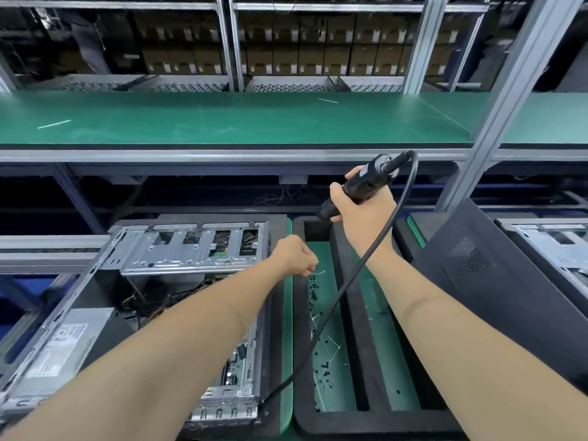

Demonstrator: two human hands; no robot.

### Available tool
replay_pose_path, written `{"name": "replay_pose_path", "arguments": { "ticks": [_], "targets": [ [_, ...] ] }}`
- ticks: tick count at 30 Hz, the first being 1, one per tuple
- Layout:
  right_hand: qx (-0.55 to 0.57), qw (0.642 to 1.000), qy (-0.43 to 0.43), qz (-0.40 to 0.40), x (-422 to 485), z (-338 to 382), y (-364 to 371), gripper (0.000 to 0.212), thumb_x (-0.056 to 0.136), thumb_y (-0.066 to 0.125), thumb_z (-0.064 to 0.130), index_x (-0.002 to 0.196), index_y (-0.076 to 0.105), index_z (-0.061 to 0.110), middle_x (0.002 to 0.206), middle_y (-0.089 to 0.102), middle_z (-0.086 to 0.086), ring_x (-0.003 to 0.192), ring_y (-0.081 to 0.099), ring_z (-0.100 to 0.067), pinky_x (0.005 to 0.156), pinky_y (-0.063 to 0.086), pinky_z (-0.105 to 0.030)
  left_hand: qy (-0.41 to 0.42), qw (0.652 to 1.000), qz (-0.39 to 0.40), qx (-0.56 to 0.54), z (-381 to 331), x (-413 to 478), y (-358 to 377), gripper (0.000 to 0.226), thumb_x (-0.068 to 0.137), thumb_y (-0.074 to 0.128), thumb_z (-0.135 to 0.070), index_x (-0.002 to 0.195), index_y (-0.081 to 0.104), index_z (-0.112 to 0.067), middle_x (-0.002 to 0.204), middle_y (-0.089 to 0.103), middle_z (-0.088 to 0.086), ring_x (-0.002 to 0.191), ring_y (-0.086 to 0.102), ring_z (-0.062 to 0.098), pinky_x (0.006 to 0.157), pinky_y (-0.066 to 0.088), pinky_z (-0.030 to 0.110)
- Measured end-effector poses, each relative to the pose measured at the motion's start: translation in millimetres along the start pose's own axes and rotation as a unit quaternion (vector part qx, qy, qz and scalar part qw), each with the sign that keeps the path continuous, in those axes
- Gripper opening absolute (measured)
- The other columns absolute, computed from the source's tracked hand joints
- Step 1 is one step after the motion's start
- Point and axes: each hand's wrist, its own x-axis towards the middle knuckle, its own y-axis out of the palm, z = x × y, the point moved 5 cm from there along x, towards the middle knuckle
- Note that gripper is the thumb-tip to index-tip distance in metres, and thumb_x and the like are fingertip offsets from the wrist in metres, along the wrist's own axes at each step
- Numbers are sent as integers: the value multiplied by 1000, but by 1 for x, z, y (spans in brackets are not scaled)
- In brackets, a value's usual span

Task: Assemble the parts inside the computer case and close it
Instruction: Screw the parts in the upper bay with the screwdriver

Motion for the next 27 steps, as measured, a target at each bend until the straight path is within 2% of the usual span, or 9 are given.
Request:
{"name": "replay_pose_path", "arguments": {
  "ticks": [3, 5, 10, 15, 17, 19, 22, 24, 27],
  "targets": [
    [-19, 1000, 10, 10, 4, -8, -9, 26, 87, 82, 22, 105, 63, 17, 95, 73, -12, 86, 76, -30, 58, 64, -43, 10, 998, 44, 52, 1, 4, 15, 14, 89, 70, -12, 91, 80, -2, 78, 76, 4, 72, 73, 20, 80, 63, 34],
    [-37, 999, 18, 15, 6, -16, -16, 28, 88, 81, 22, 107, 63, 13, 94, 72, -12, 85, 76, -28, 59, 65, -46, 15, 994, 35, 99, 3, 10, 18, 16, 94, 68, -16, 95, 80, -5, 80, 76, -1, 66, 66, 14, 80, 62, 30],
    [-24, 998, 53, 21, 8, -43, -33, 23, 88, 81, 17, 102, 62, 15, 90, 71, -8, 86, 76, -30, 65, 66, -50, -8, 981, -71, 179, 20, 30, 15, 23, 100, 58, -13, 101, 81, -12, 108, 75, 0, 84, 61, 13, 79, 47, 19],
    [-43, 991, 116, 47, 7, -95, -47, 32, 79, 82, 31, 102, 65, 18, 95, 75, -5, 84, 77, -23, 71, 65, -53, -36, 971, -43, 231, 36, 53, 46, 17, 94, 64, -13, 93, 81, -15, 106, 76, 2, 89, 66, 15, 83, 53, 23],
    [-69, 986, 142, 55, 6, -121, -55, 37, 73, 81, 42, 99, 66, 21, 91, 75, 1, 81, 77, -20, 72, 65, -52, -61, 969, -59, 234, 46, 60, 57, 17, 92, 66, -12, 91, 78, -23, 116, 68, 4, 105, 64, 21, 96, 53, 30],
    [-83, 981, 165, 60, 3, -145, -63, 46, 68, 81, 50, 98, 66, 18, 85, 74, 1, 80, 76, -21, 70, 65, -51, -87, 964, -114, 223, 58, 62, 61, 20, 90, 67, -10, 92, 75, -29, 122, 50, 6, 112, 56, 26, 101, 49, 34],
    [-75, 975, 199, 66, -5, -179, -73, 39, 67, 83, 49, 93, 68, 24, 83, 74, 11, 75, 77, -16, 64, 66, -47, -73, 962, -210, 159, 73, 57, 65, 17, 89, 71, -8, 95, 69, -25, 115, 43, 1, 110, 52, 28, 99, 43, 33],
    [-86, 970, 213, 77, -10, -200, -76, 31, 72, 85, 45, 93, 69, 31, 84, 74, 18, 73, 77, -13, 63, 66, -44, -44, 962, -244, 114, 80, 53, 71, 16, 90, 71, -6, 97, 69, -20, 112, 44, -2, 110, 49, 25, 96, 37, 26],
    [-98, 965, 226, 90, -15, -222, -74, 31, 79, 87, 38, 99, 68, 24, 84, 74, 12, 68, 76, -12, 58, 65, -42, 10, 954, -277, 113, 85, 44, 78, 12, 92, 69, -3, 98, 72, -14, 109, 54, -1, 107, 46, 21, 85, 26, 16]
  ]
}}
